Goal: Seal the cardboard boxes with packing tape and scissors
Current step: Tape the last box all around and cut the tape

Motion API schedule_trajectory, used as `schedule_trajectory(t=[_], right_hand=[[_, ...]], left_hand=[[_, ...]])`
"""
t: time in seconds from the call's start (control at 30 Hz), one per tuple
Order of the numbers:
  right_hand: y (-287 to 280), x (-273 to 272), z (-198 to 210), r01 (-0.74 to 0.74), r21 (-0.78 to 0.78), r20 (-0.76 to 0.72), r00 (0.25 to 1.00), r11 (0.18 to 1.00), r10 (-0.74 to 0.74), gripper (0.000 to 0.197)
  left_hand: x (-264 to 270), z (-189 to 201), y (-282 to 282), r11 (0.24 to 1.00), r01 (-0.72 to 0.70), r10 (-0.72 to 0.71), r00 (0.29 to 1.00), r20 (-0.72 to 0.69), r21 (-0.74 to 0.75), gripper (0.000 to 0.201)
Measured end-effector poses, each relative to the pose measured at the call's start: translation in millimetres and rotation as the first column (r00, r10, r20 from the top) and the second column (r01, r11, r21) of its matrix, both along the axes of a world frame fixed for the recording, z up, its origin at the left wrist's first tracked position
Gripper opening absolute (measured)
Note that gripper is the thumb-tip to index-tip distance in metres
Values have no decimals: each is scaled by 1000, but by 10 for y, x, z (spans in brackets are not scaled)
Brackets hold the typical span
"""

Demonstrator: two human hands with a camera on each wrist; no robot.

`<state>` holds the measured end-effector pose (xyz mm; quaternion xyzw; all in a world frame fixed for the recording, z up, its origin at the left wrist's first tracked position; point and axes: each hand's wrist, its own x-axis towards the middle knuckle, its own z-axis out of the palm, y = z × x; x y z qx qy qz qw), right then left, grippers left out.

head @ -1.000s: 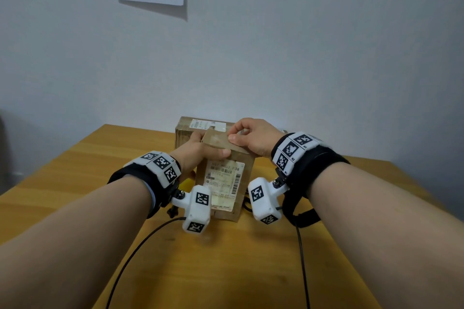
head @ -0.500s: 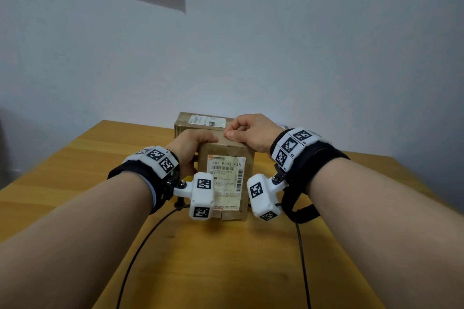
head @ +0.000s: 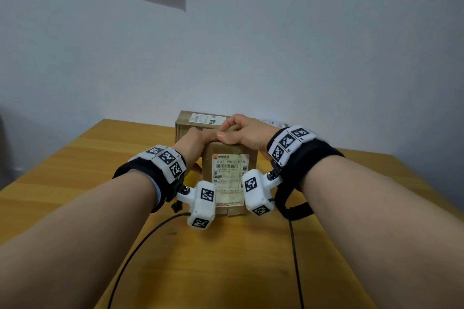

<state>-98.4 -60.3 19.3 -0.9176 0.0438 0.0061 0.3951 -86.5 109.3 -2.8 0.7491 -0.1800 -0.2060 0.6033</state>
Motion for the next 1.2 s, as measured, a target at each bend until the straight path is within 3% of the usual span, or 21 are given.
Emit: schedule_trajectory(t=[0.07, 0.13, 0.2, 0.23, 0.33, 0.4, 0.47, 0.57, 0.63, 0.73, 0.8, 0.9, 0.93, 1.03, 1.13, 1.2], right_hand=[[26, -11, -8, 12, 24, -5, 1000, 1000, -12, 54], [54, -46, 2, 17, 30, 5, 1000, 999, -18, 46], [41, -63, 11, 38, 4, 37, 999, 999, -39, 32], [31, -89, 27, 49, 9, 46, 998, 999, -49, 34], [-14, -189, 66, 23, 154, 0, 1000, 988, -23, 86], [-50, -235, 59, -7, 186, -36, 999, 983, 14, 103], [-88, -238, 35, -6, 134, -43, 999, 991, 12, 109], [-117, -241, 31, 25, 132, -36, 999, 991, -20, 103], [-138, -246, 38, 27, 163, -50, 999, 986, -20, 88], [-121, -227, 50, 2, 66, -81, 997, 998, 3, 84], [-97, -214, 41, 0, 16, -91, 996, 1000, 1, 93], [-73, -225, 9, 17, 7, -69, 997, 1000, -16, 113], [-63, -257, 14, 23, 13, -76, 997, 1000, -22, 110], [-94, -368, 48, 34, 2, -180, 983, 999, -33, 58], [-191, -451, 10, 51, -169, -302, 948, 984, -101, 69], [-257, -463, -104, 73, -199, -398, 905, 977, -149, 81]], left_hand=[[41, -52, 5, 999, -44, 43, 998, -50, -22, 66], [62, -79, 7, 997, -68, 64, 994, -91, -31, 80], [29, -37, 16, 995, -88, 83, 990, -110, -38, 73], [10, -8, 21, 995, -97, 92, 989, -115, -39, 62], [52, 5, 43, 991, -125, 115, 976, -186, -44, 30], [85, 10, 69, 988, -136, 115, 962, -246, -70, 22], [89, 17, 73, 985, -139, 106, 956, -274, -102, 22], [87, 15, 95, 984, -101, 56, 958, -282, -147, 33], [114, 12, 131, 986, -52, 11, 968, -249, -157, 54], [161, 1, 153, 998, 61, -63, 992, -108, -29, 76], [154, -13, 128, 995, 84, -82, 995, -56, 47, 72], [126, -50, 99, 994, 103, -101, 992, -71, 26, 47], [116, -59, 99, 995, 97, -96, 992, -79, 8, 39], [83, -73, 129, 998, -54, 48, 987, -153, -34, 34], [71, -96, 151, 983, -182, 168, 943, -287, -22, 36], [78, -172, 136, 982, -182, 187, 926, -329, 48, 41]])
